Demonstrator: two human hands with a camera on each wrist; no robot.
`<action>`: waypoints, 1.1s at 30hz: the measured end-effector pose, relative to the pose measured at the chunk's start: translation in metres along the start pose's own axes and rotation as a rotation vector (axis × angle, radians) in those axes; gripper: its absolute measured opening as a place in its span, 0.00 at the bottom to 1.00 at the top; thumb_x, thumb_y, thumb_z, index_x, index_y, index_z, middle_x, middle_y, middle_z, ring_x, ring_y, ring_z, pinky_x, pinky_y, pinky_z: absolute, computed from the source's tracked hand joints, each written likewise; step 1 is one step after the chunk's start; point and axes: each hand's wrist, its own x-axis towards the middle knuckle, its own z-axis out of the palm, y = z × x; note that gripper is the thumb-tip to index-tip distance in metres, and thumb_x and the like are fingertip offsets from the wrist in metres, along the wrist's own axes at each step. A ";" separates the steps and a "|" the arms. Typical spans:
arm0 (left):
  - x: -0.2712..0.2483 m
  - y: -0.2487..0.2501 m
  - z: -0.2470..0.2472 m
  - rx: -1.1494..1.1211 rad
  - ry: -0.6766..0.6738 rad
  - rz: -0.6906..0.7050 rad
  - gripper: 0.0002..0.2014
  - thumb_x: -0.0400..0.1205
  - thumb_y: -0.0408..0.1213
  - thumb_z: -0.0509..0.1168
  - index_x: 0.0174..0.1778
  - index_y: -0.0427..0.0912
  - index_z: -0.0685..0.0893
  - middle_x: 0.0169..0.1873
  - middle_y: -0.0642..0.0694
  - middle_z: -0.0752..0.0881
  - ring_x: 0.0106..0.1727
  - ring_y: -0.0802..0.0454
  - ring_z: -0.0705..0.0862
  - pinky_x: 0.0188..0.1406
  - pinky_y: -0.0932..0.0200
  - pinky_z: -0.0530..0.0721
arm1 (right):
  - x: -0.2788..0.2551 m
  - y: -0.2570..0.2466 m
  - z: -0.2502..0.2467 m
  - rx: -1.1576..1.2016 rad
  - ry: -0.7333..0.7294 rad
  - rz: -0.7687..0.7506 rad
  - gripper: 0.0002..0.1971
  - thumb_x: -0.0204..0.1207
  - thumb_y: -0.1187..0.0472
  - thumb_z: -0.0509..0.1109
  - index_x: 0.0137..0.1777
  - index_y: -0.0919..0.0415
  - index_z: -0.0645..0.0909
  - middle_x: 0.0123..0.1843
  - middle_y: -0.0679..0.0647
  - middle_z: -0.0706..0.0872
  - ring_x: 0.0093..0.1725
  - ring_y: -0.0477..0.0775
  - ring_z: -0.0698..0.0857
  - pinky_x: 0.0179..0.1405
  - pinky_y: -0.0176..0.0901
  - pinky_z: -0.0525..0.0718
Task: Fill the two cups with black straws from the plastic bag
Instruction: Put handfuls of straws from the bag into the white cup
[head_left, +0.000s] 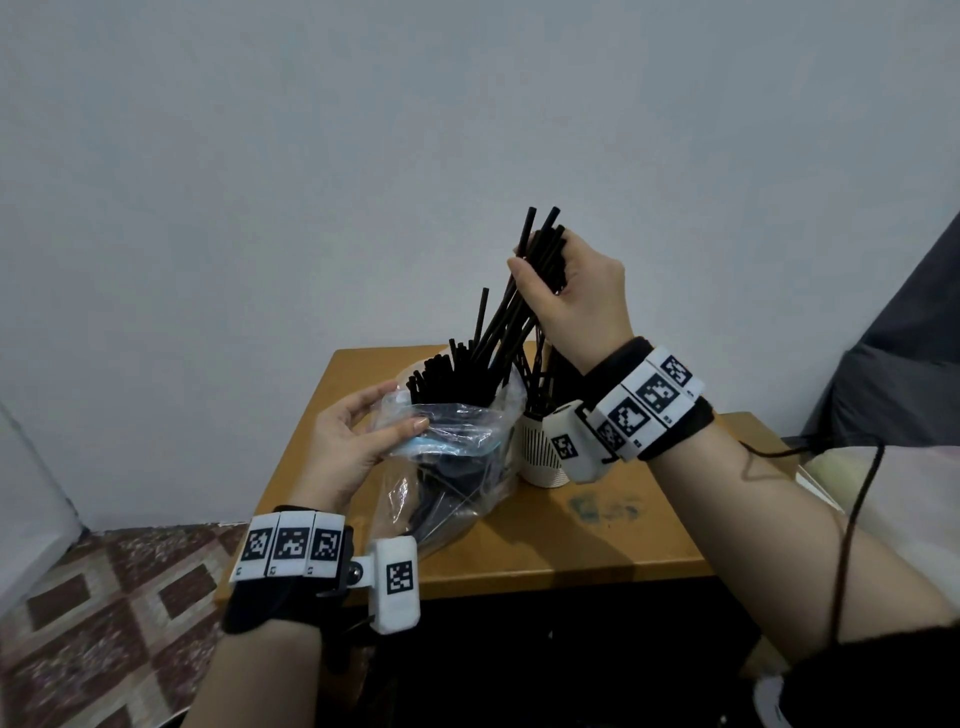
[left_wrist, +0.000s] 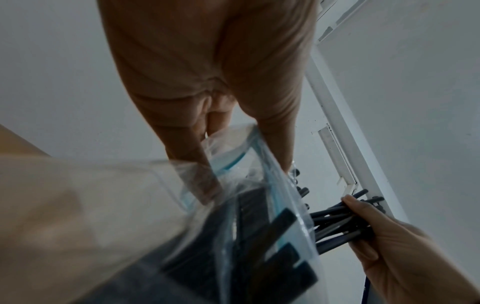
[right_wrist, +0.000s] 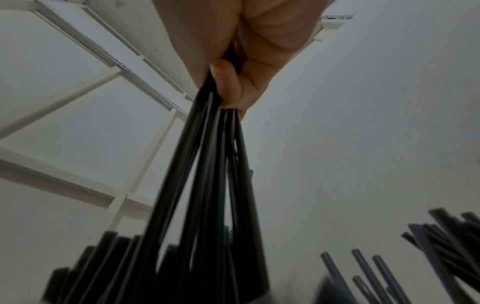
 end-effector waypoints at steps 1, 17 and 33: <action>0.000 0.000 0.000 -0.004 0.001 -0.003 0.33 0.56 0.34 0.79 0.61 0.43 0.84 0.58 0.43 0.87 0.56 0.45 0.88 0.53 0.48 0.89 | 0.003 0.000 -0.001 0.007 -0.003 0.010 0.09 0.77 0.57 0.71 0.50 0.63 0.83 0.39 0.50 0.88 0.39 0.46 0.85 0.43 0.45 0.85; 0.007 -0.006 -0.016 -0.082 0.003 -0.051 0.30 0.58 0.33 0.79 0.58 0.45 0.84 0.59 0.39 0.87 0.57 0.41 0.88 0.45 0.54 0.91 | 0.029 -0.007 -0.013 0.135 -0.034 0.046 0.03 0.77 0.58 0.71 0.48 0.56 0.81 0.35 0.39 0.83 0.33 0.39 0.83 0.34 0.37 0.81; 0.005 -0.002 -0.019 -0.110 0.016 -0.057 0.30 0.59 0.32 0.78 0.59 0.44 0.84 0.57 0.39 0.87 0.55 0.41 0.89 0.42 0.56 0.91 | 0.043 -0.010 -0.018 0.168 -0.015 0.016 0.03 0.78 0.58 0.69 0.48 0.55 0.79 0.34 0.41 0.82 0.30 0.42 0.83 0.29 0.35 0.79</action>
